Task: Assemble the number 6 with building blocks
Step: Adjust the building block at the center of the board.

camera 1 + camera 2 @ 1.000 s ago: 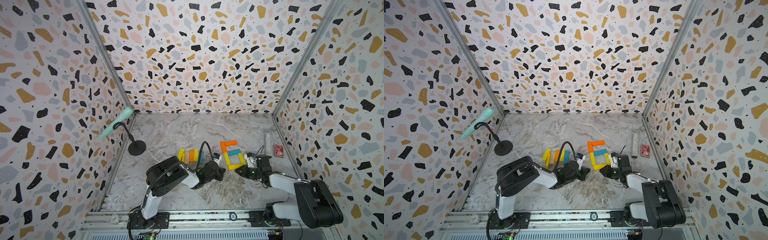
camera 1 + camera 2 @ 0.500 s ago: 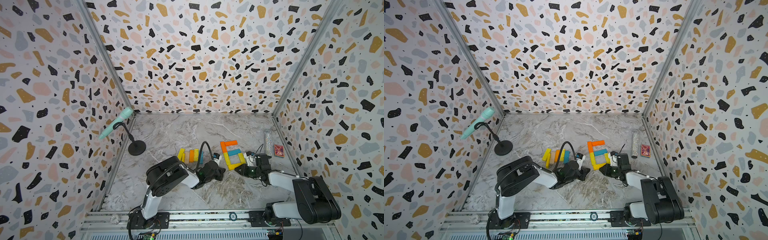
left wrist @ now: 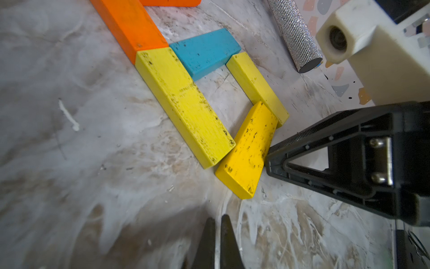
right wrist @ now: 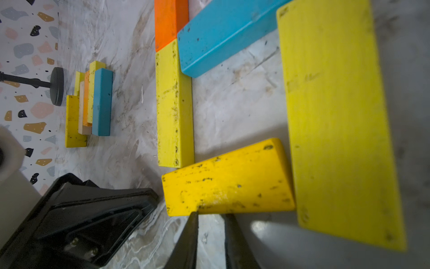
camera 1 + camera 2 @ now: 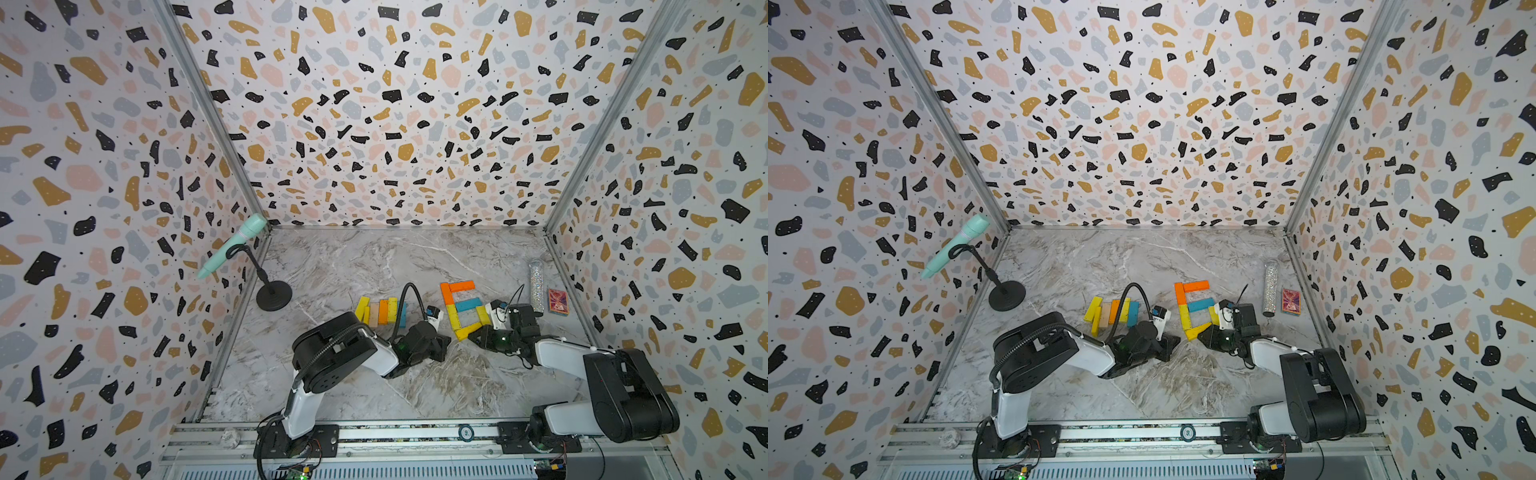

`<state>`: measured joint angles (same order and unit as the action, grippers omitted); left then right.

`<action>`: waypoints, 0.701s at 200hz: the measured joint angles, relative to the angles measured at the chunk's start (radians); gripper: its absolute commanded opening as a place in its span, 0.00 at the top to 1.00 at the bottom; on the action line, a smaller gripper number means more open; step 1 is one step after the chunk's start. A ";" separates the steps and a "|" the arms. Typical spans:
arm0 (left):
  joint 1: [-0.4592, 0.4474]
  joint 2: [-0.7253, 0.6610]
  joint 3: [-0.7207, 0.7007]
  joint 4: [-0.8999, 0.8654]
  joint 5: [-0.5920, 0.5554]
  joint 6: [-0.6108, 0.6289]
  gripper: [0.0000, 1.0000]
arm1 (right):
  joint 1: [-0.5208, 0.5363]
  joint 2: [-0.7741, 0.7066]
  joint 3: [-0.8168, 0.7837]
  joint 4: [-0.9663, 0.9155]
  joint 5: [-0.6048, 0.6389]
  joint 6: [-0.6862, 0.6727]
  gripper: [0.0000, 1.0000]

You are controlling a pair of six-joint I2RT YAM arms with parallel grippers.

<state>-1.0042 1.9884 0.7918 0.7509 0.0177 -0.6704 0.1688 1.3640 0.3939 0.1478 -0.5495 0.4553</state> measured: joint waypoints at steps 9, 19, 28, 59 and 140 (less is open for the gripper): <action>0.000 0.000 0.000 0.000 -0.001 0.000 1.00 | 0.000 -0.021 0.002 -0.023 0.005 -0.001 0.76; 0.000 0.000 0.000 0.000 -0.001 0.000 1.00 | -0.005 -0.058 0.002 -0.049 0.011 -0.003 0.76; 0.001 -0.001 0.000 -0.002 -0.002 0.001 1.00 | -0.016 -0.098 0.002 -0.071 0.011 -0.005 0.75; 0.007 -0.010 0.000 -0.021 -0.016 0.005 1.00 | -0.107 -0.218 0.027 -0.131 0.011 -0.023 0.75; 0.024 -0.014 0.035 -0.074 -0.042 0.034 1.00 | -0.146 -0.119 0.092 -0.194 0.048 -0.095 0.73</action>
<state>-0.9802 1.9747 0.8268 0.6765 -0.0242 -0.6369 0.0227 1.2446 0.4862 -0.0463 -0.5018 0.3603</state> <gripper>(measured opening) 0.047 0.253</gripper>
